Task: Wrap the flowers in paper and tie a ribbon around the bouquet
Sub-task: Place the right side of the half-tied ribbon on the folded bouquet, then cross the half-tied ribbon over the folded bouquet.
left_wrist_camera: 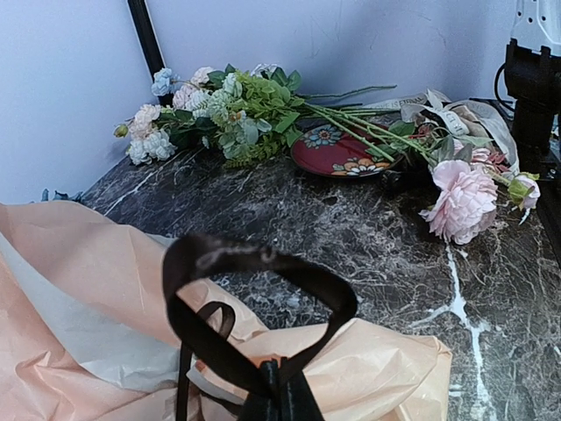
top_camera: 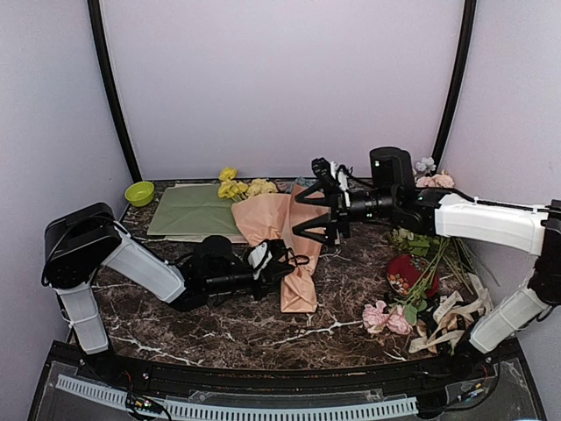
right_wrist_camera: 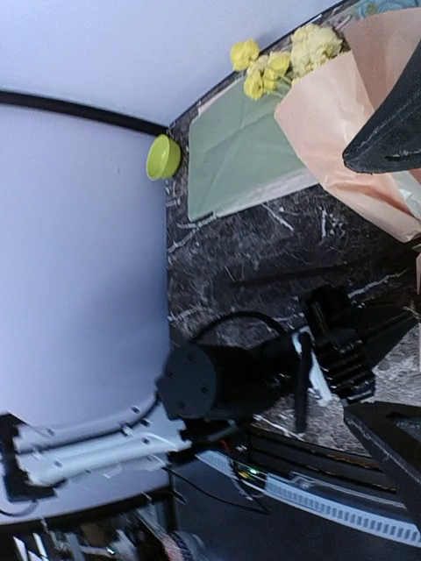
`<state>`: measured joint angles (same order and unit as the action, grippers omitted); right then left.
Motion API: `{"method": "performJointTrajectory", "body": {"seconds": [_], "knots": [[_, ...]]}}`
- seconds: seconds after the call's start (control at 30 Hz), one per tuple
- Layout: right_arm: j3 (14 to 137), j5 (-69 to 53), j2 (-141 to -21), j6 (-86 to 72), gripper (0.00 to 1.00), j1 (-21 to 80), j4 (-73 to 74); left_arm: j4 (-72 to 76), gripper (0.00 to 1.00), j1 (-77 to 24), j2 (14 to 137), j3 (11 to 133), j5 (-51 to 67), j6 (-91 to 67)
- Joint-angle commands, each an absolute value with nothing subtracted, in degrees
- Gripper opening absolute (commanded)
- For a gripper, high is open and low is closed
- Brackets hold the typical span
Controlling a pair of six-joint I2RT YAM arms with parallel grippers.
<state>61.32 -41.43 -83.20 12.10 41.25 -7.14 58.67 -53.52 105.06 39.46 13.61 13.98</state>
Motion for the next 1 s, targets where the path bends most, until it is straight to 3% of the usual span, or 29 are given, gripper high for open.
{"method": "performJointTrajectory", "body": {"seconds": [0.0, 0.13, 0.4, 0.7, 0.97], "knots": [[66.6, -53.8, -90.4, 26.3, 0.85, 41.2, 7.0, 59.1, 0.0, -52.8, 102.0, 39.4, 19.1, 12.9], [74.1, -55.6, -98.3, 34.6, 0.75, 41.2, 18.3, 58.1, 0.0, -52.4, 101.7, 39.4, 20.1, 12.9], [78.8, -60.3, -105.1, 41.0, 0.66, 41.9, 26.1, 56.2, 0.0, -52.2, 101.7, 40.2, 20.4, 13.4], [76.7, -61.3, -105.7, 39.6, 0.28, 42.5, 26.3, 55.4, 0.0, -52.0, 101.9, 40.7, 21.1, 13.4], [75.0, -57.0, -104.7, 34.8, 0.13, 42.3, 21.6, 55.5, 0.0, -51.9, 101.8, 40.3, 21.7, 12.8]]}}
